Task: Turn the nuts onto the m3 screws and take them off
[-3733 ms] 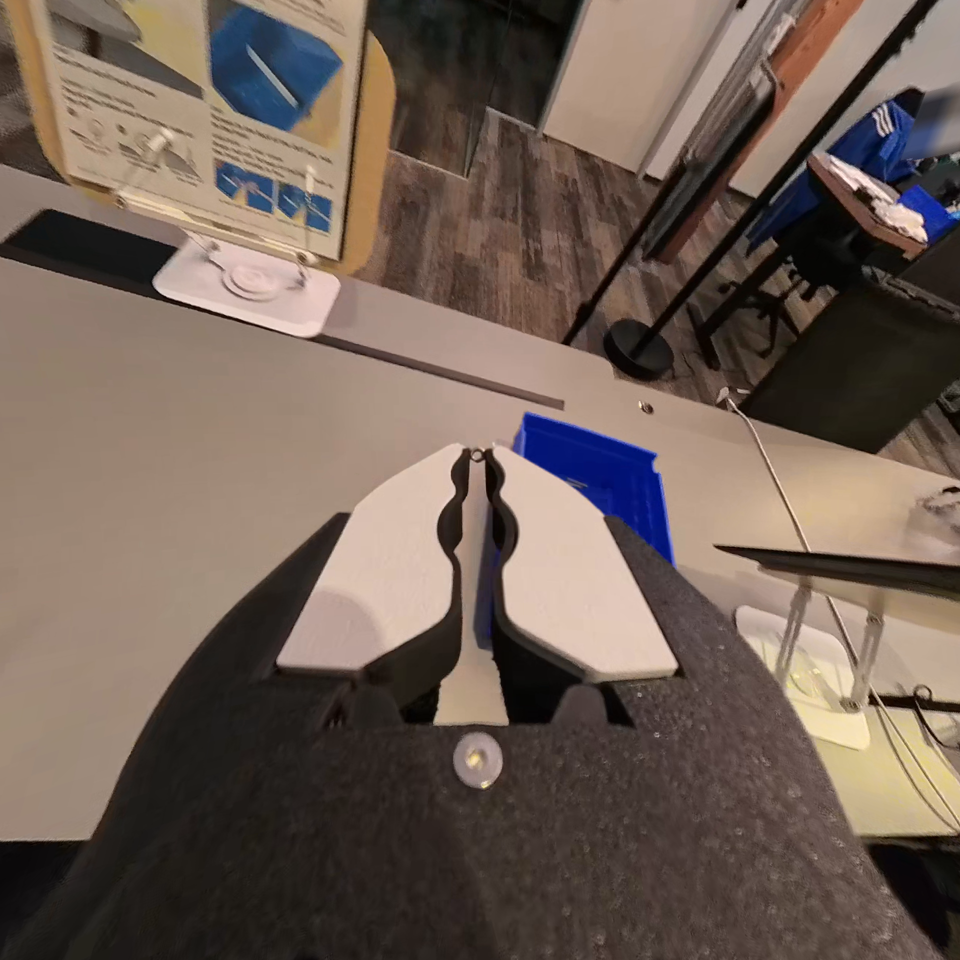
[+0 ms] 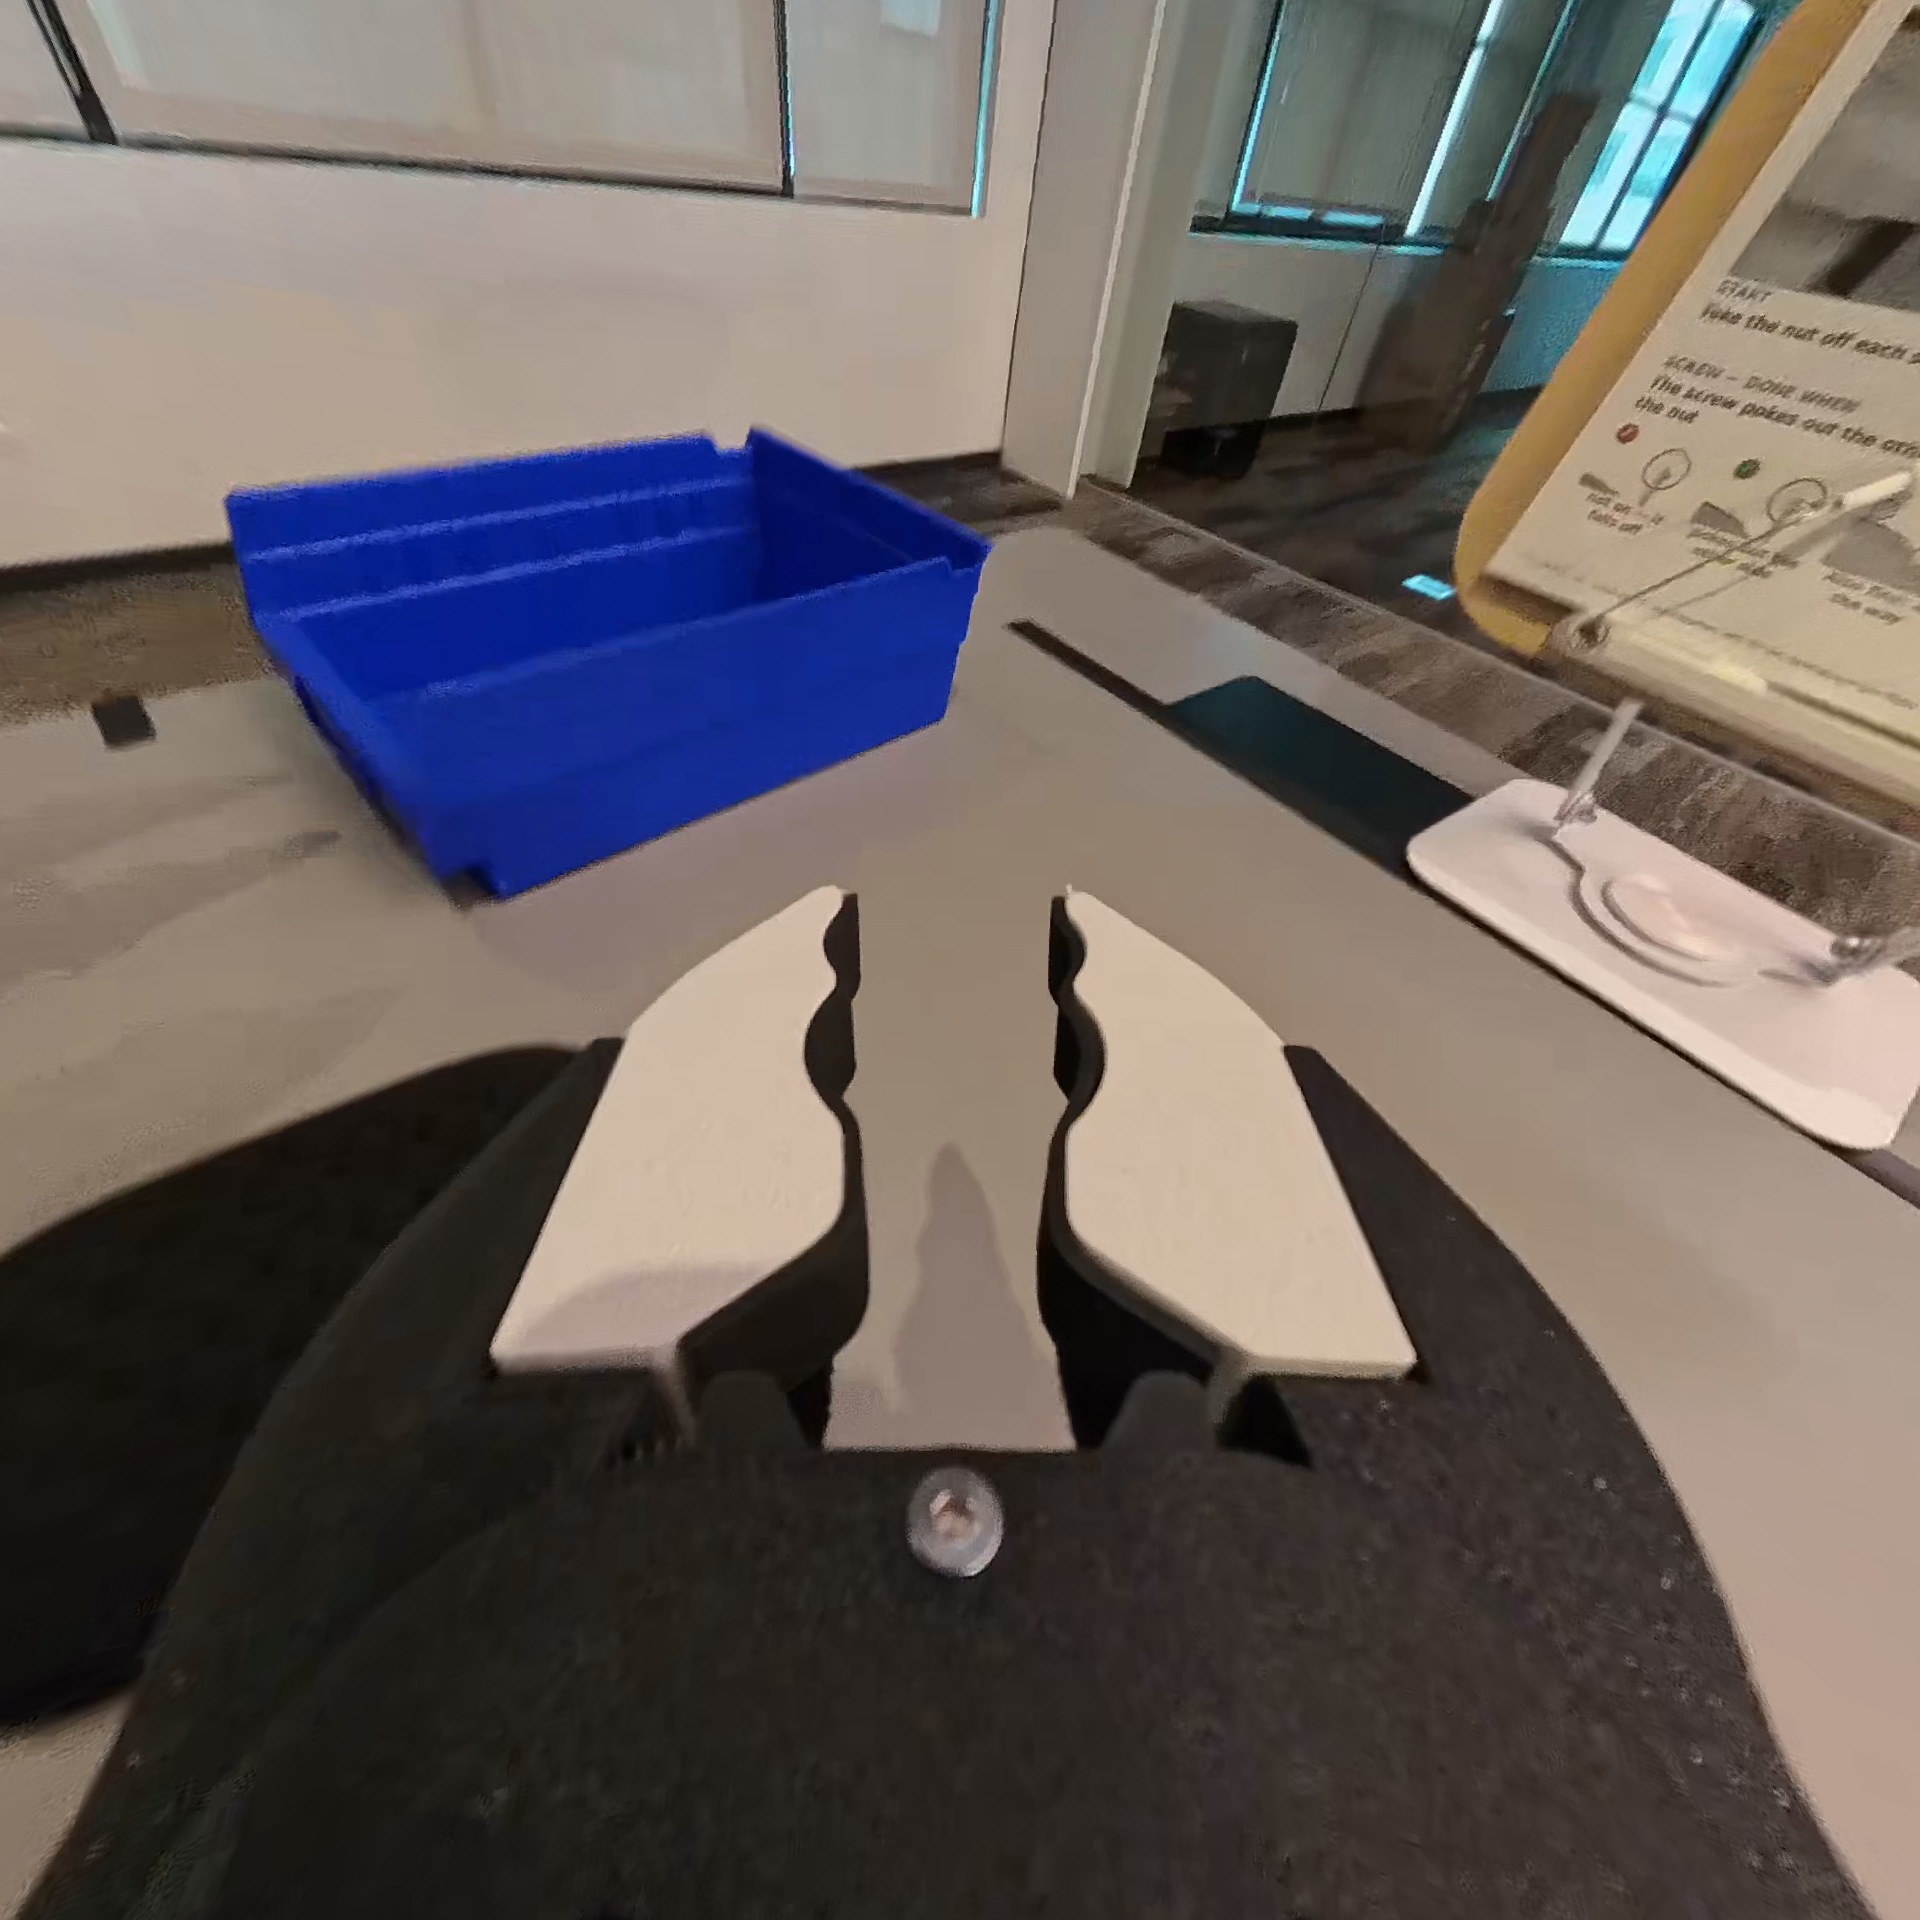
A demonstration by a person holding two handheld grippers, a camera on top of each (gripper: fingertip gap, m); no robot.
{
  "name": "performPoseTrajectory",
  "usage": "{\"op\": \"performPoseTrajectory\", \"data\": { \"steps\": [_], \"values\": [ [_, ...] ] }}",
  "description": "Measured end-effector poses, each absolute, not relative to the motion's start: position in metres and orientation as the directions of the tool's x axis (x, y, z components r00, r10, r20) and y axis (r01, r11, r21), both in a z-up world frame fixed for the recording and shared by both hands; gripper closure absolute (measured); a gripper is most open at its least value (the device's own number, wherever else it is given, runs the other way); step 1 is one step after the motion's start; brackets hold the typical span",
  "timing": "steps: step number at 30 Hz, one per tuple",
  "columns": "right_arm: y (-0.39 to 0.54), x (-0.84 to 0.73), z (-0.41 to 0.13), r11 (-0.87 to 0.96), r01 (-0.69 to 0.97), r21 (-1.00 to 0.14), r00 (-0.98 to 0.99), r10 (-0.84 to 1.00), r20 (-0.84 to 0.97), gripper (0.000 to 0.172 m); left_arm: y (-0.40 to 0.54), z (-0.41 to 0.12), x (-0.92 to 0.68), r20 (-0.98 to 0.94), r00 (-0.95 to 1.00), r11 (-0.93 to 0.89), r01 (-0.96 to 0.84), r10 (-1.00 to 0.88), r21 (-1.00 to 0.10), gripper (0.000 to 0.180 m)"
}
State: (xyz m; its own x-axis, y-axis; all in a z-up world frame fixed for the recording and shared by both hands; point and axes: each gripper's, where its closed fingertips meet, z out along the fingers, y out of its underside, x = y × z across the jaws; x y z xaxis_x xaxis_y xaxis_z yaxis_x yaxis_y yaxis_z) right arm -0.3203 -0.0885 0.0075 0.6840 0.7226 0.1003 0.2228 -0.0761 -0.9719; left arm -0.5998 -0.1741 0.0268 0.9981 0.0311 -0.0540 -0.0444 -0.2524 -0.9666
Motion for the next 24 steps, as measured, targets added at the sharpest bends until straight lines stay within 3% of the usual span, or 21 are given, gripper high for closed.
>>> {"op": "performPoseTrajectory", "data": {
  "steps": [3, 6, 9, 16, 20, 24],
  "values": [
    [-0.066, -0.319, 0.026, -0.036, 0.168, -0.985, 0.725, 0.682, 0.099, 0.141, -0.126, 0.039, -0.618, -0.071, 0.997, -0.26, -0.077, -0.033, -0.962, 0.136],
    [-0.052, -0.306, 0.034, -0.028, 0.145, -0.989, 0.76, 0.643, 0.093, 0.141, -0.089, 0.049, -0.617, -0.03, 0.991, -0.226, -0.06, -0.133, -0.972, 0.149],
    [-0.044, -0.286, 0.034, -0.036, 0.148, -0.988, 0.789, 0.606, 0.097, 0.141, -0.054, 0.027, -0.618, -0.012, 0.983, -0.347, -0.076, -0.182, -0.935, 0.149],
    [-0.064, -0.237, 0.033, -0.072, 0.182, -0.981, 0.781, 0.616, 0.099, 0.139, 0.006, -0.033, -0.595, 0.185, 0.953, -0.613, -0.001, -0.239, -0.79, 0.162],
    [-0.092, -0.207, 0.03, -0.094, 0.162, -0.982, 0.785, 0.615, 0.071, 0.139, 0.024, -0.06, -0.604, 0.159, 0.968, -0.757, -0.044, -0.194, -0.652, 0.158],
    [-0.101, -0.168, 0.014, -0.127, 0.28, -0.952, 0.811, 0.562, 0.163, 0.138, 0.04, -0.076, -0.612, 0.123, 0.981, -0.868, -0.068, -0.147, -0.492, 0.155]
  ]
}}
